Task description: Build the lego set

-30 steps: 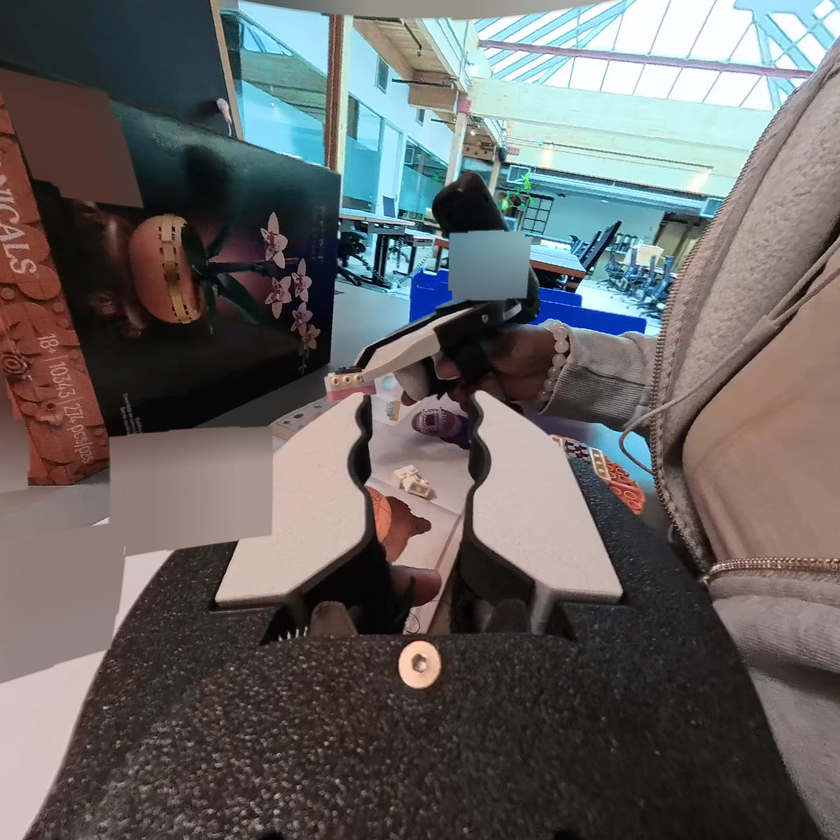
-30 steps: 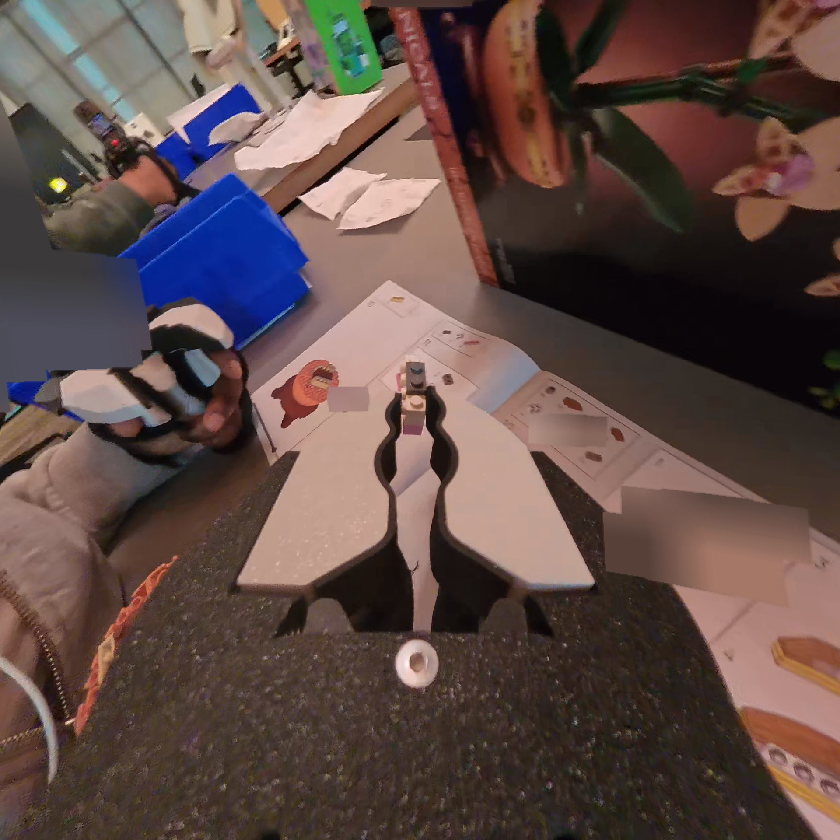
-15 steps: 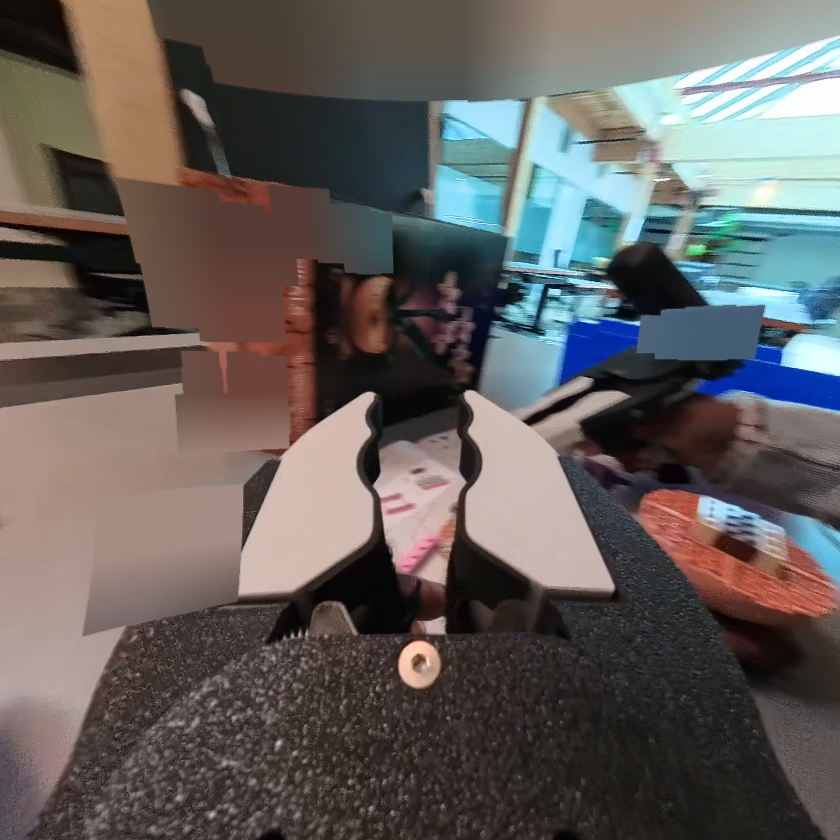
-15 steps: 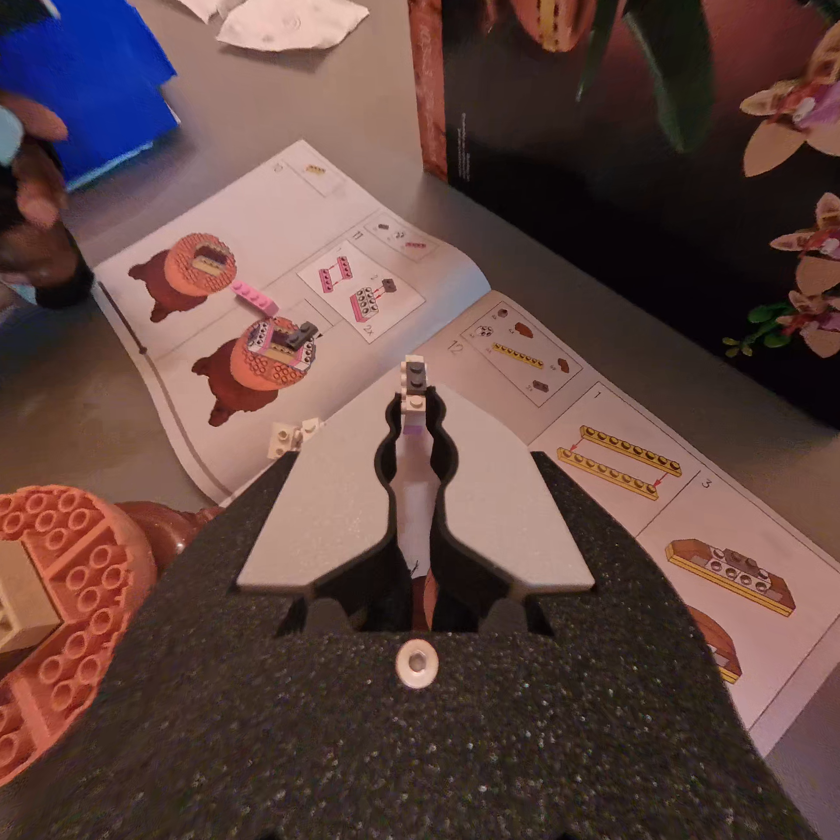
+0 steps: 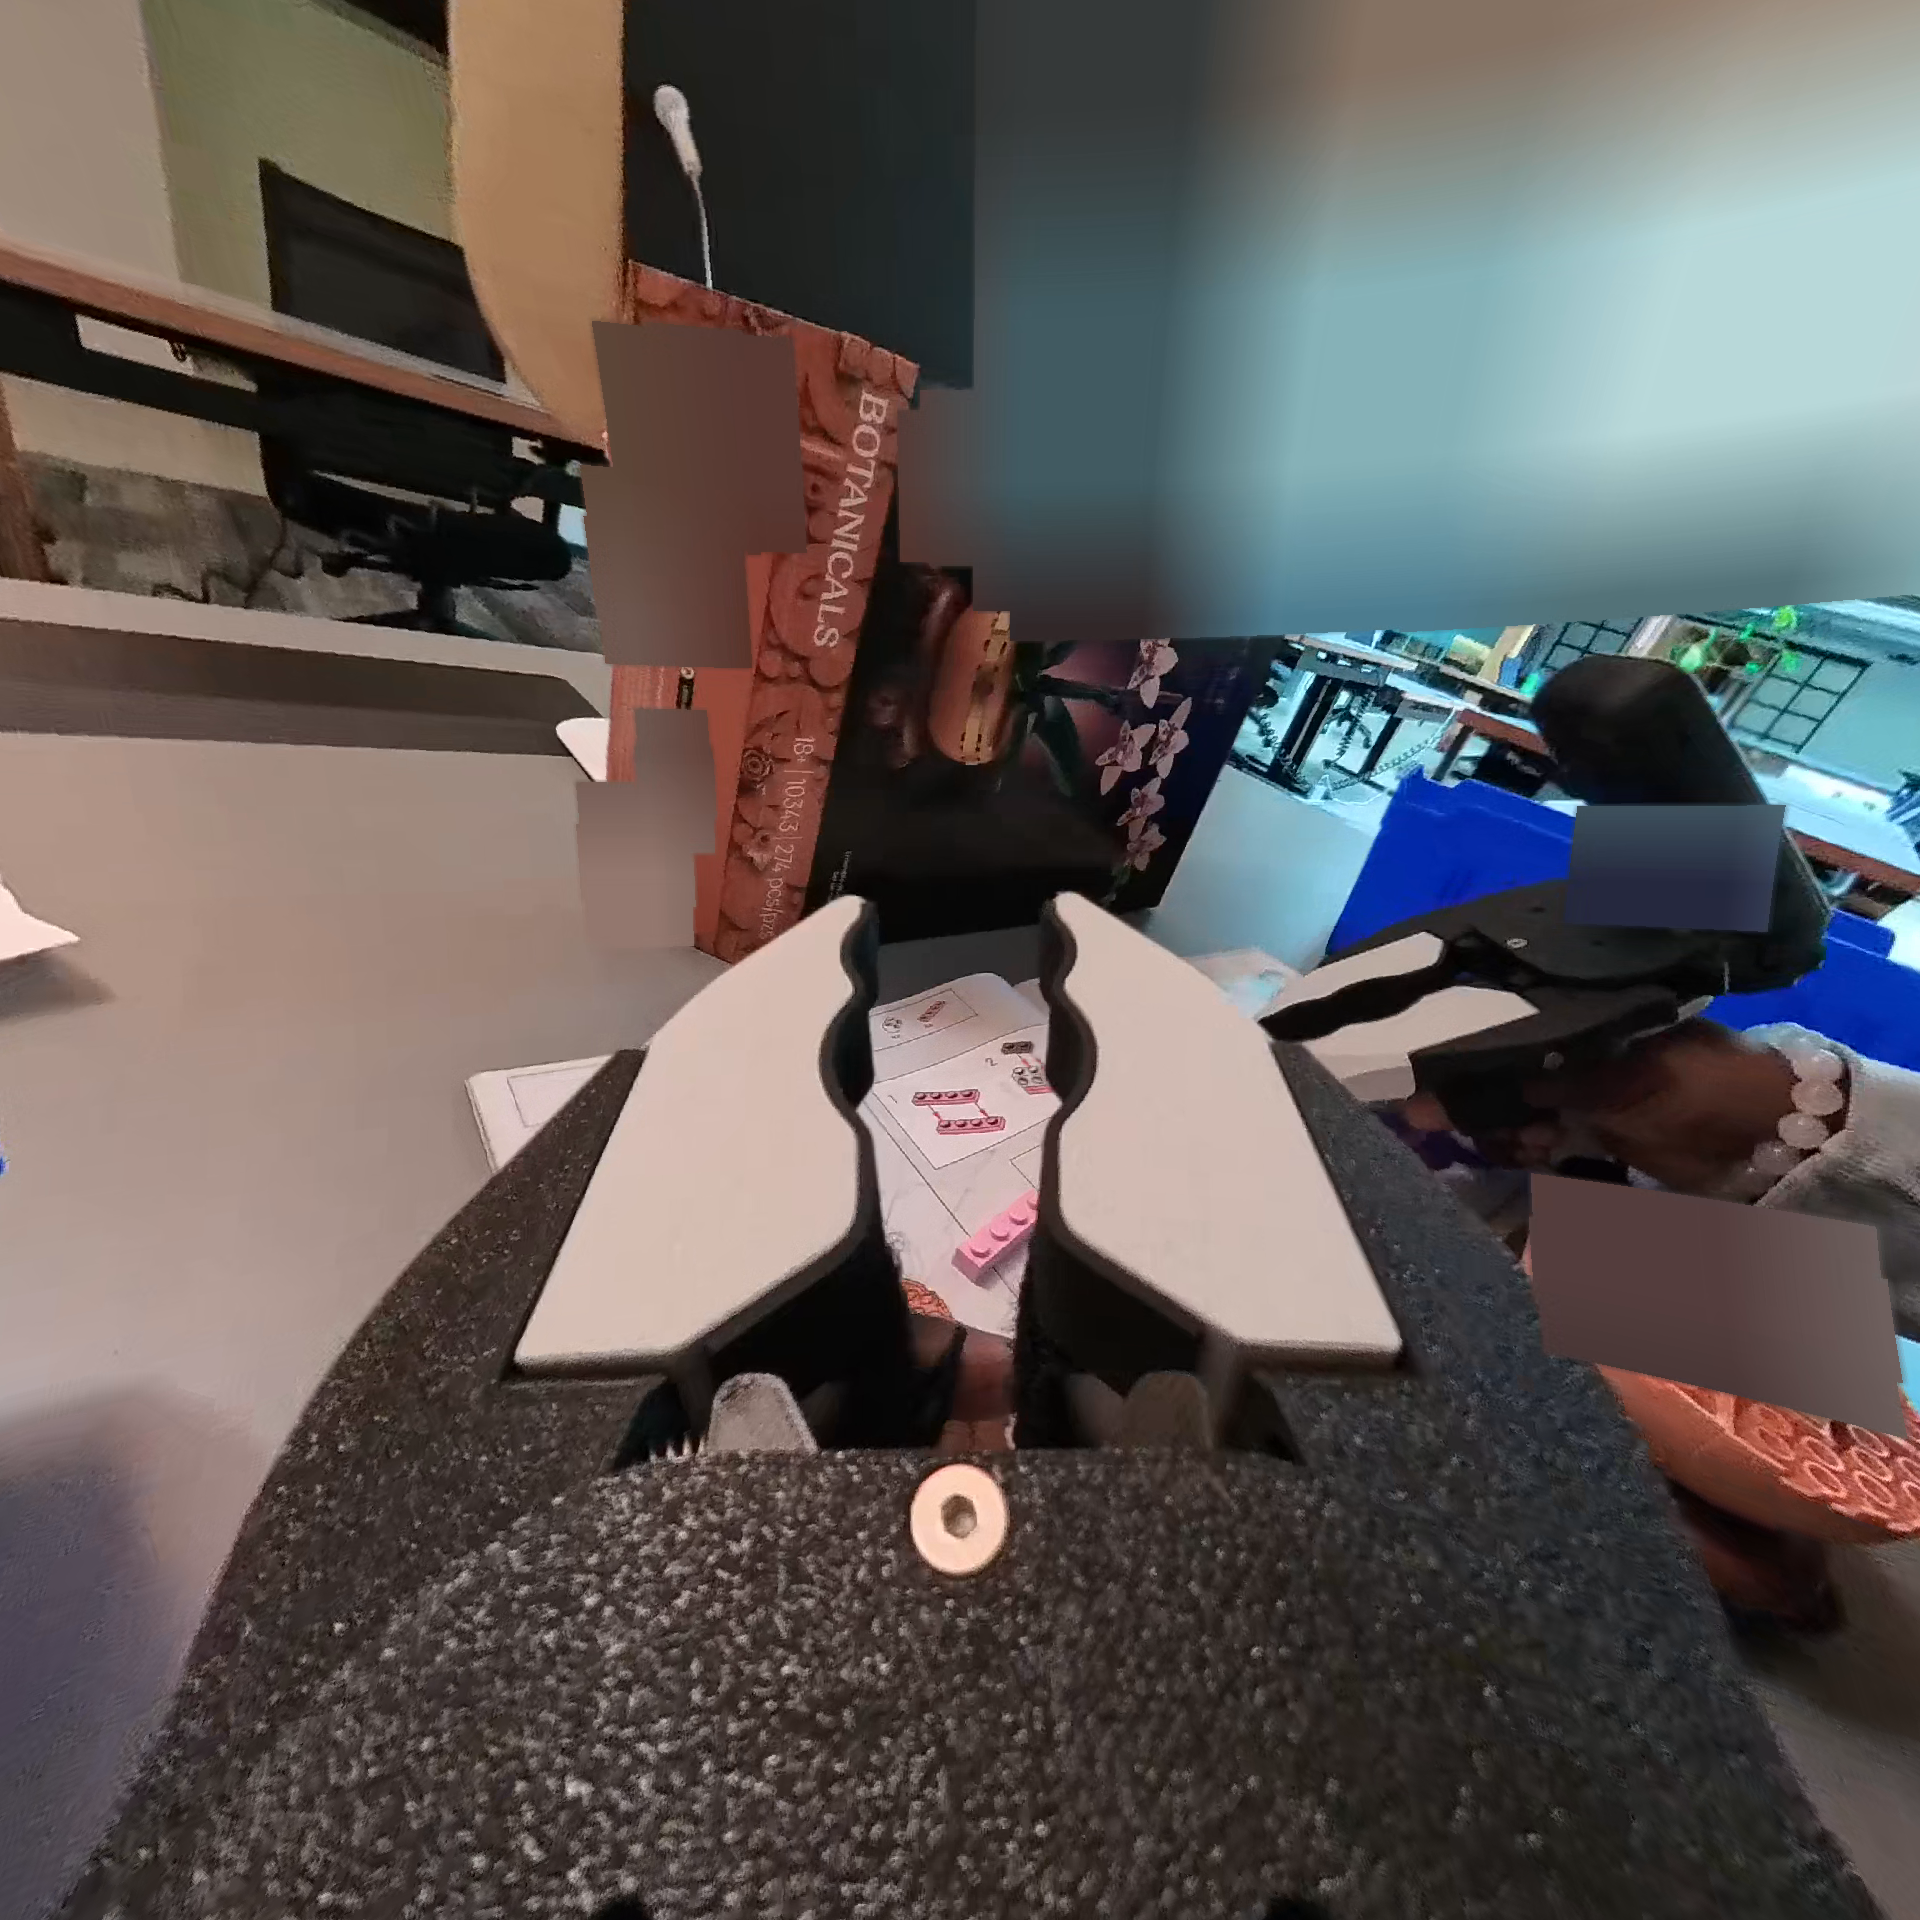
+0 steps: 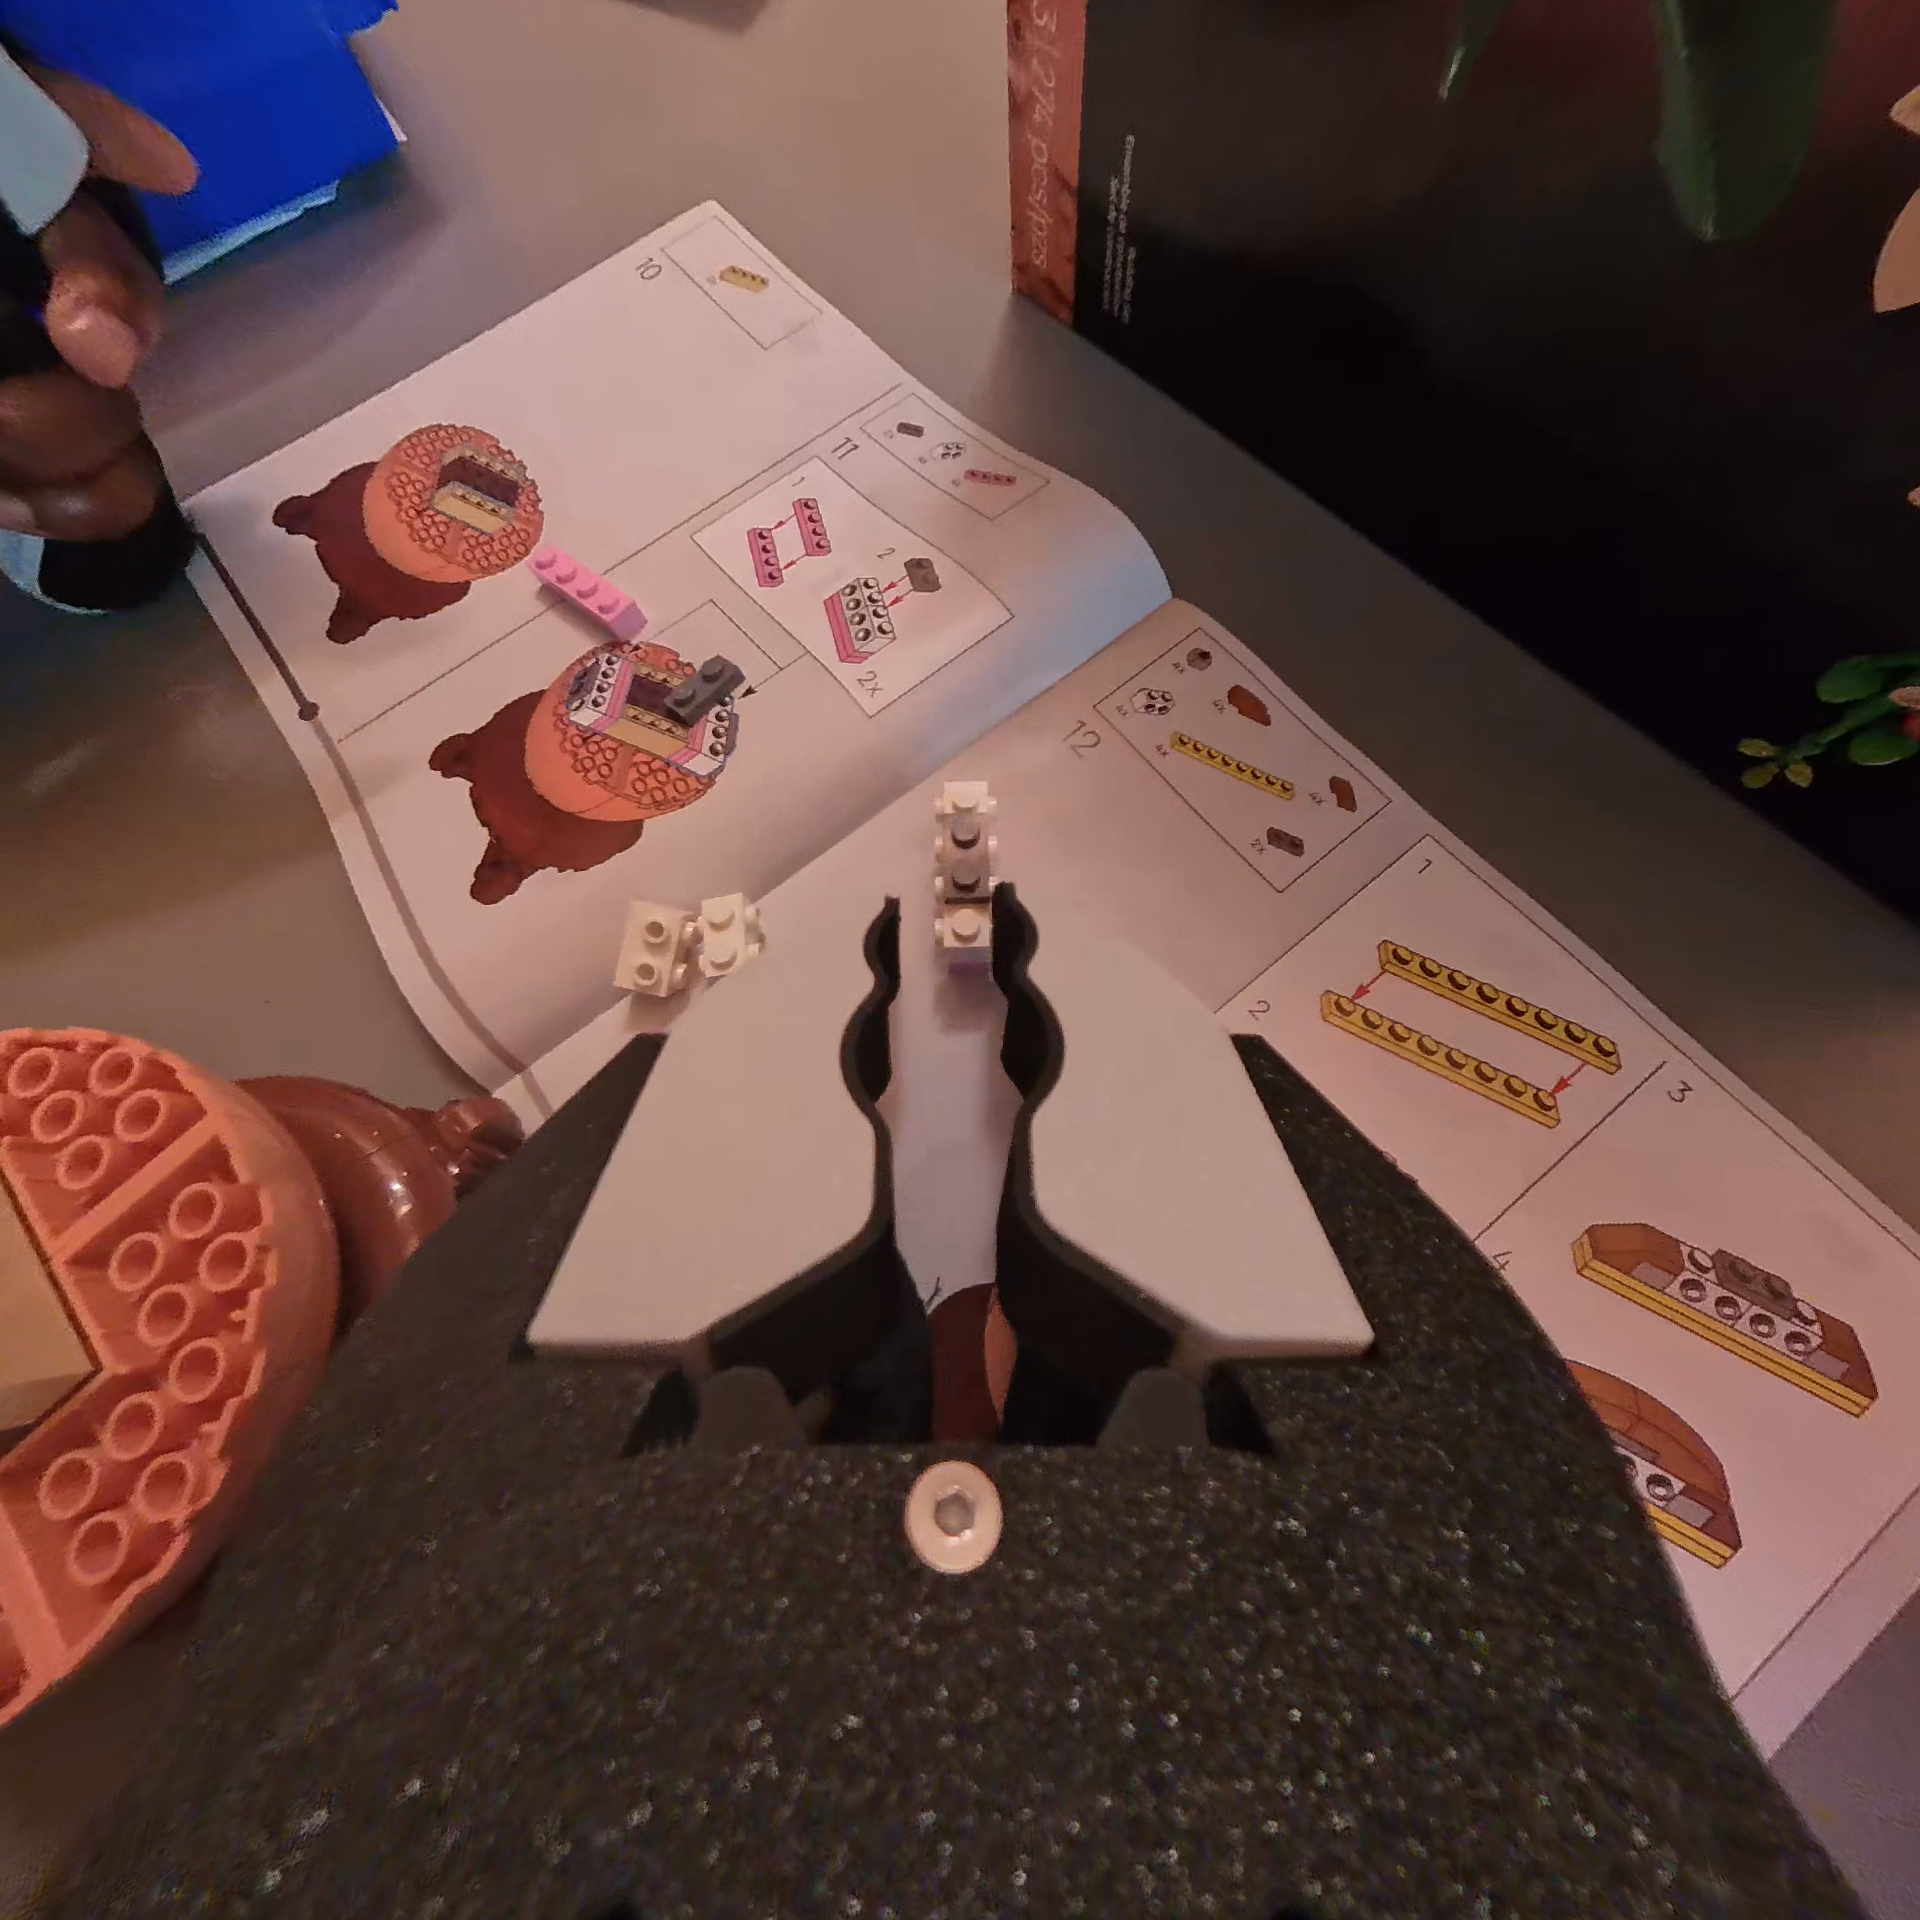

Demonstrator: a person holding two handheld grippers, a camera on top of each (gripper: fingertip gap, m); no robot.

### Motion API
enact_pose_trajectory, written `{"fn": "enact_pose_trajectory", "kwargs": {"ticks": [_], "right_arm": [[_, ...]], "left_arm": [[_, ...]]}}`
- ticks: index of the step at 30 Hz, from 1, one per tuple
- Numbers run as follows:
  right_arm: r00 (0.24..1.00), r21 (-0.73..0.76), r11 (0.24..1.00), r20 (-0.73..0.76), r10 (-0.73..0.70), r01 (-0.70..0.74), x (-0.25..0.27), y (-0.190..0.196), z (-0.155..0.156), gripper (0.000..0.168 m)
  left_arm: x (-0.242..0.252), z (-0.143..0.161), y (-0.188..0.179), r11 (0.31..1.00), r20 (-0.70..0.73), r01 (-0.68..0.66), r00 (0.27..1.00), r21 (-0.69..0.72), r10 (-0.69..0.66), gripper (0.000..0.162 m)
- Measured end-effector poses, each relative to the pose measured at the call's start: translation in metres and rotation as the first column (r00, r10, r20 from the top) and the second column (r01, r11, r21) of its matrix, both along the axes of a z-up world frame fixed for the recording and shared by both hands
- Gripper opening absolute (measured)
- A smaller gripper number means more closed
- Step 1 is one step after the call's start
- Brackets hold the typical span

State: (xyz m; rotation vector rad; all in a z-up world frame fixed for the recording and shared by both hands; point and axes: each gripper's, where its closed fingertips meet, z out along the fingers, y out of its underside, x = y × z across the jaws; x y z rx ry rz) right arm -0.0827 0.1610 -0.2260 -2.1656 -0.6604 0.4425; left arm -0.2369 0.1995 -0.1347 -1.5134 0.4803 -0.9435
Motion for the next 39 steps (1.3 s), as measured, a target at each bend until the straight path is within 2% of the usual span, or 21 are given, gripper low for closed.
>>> {"fn": "enact_pose_trajectory", "kwargs": {"ticks": [21,31,36,37,39], "right_arm": [[0.999,0.046,0.999,0.040,0.014,-0.016,0.006,0.001,0.007,0.020],[0.996,0.192,0.978,-0.006,0.086,-0.083,-0.001,0.004,0.033,0.030],[1.000,0.321,0.947,-0.020,0.020,-0.012,0.010,0.006,0.042,0.019],[1.000,0.343,0.939,-0.026,0.004,0.005,0.013,0.007,0.044,0.016],[0.999,0.378,0.925,-0.033,-0.019,0.030,0.017,0.008,0.045,0.005]], "left_arm": [[0.001,0.001,-0.001,1.000,0.008,0.011,1.000,0.003,-0.011,0.029],[0.008,0.007,-0.010,0.993,-0.052,0.030,0.998,0.111,-0.025,0.028],[0.012,0.004,-0.012,0.993,-0.077,0.051,0.996,0.108,-0.043,0.023],[0.012,0.004,-0.013,0.992,-0.076,0.056,0.996,0.111,-0.048,0.020],[0.014,0.003,-0.015,0.990,-0.081,0.078,0.994,0.114,-0.069,0.004]]}}
